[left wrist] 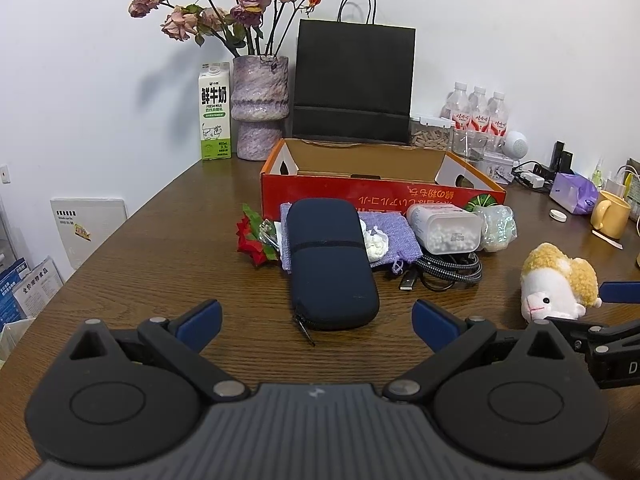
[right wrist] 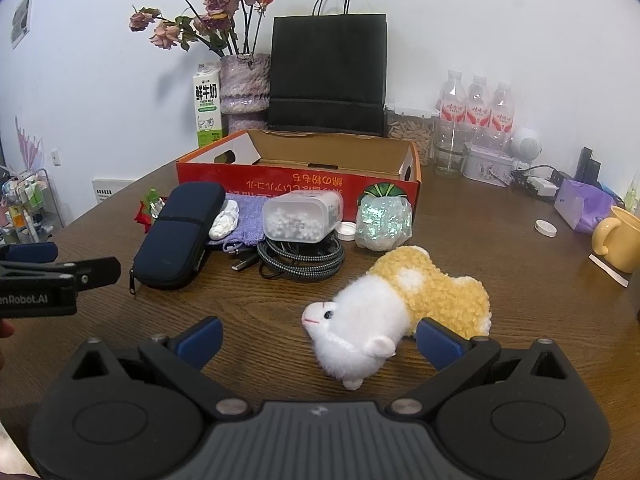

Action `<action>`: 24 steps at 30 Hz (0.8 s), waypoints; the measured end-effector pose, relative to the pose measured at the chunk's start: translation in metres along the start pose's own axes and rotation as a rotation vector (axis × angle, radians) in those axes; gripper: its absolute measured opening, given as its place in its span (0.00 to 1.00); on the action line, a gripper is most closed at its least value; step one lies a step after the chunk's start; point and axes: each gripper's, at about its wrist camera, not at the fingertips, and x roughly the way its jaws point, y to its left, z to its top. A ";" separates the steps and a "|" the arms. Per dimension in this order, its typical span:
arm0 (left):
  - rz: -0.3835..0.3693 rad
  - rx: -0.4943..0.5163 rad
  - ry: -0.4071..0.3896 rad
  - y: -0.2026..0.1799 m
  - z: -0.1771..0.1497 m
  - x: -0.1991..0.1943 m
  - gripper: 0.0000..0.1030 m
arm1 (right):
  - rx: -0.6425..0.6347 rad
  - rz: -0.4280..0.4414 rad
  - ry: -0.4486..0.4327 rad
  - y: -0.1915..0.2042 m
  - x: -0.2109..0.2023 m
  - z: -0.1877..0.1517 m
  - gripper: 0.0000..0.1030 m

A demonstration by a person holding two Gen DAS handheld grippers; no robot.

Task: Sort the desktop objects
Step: 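Approach the plush sheep with the right tool and the navy case with the left tool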

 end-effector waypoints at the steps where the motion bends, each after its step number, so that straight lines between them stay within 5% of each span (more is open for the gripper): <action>1: 0.000 0.001 0.000 0.000 0.000 0.000 1.00 | 0.000 0.000 0.000 0.000 0.000 0.000 1.00; 24: 0.001 -0.001 0.002 0.000 -0.001 0.000 1.00 | -0.001 -0.002 -0.003 0.001 -0.001 -0.001 1.00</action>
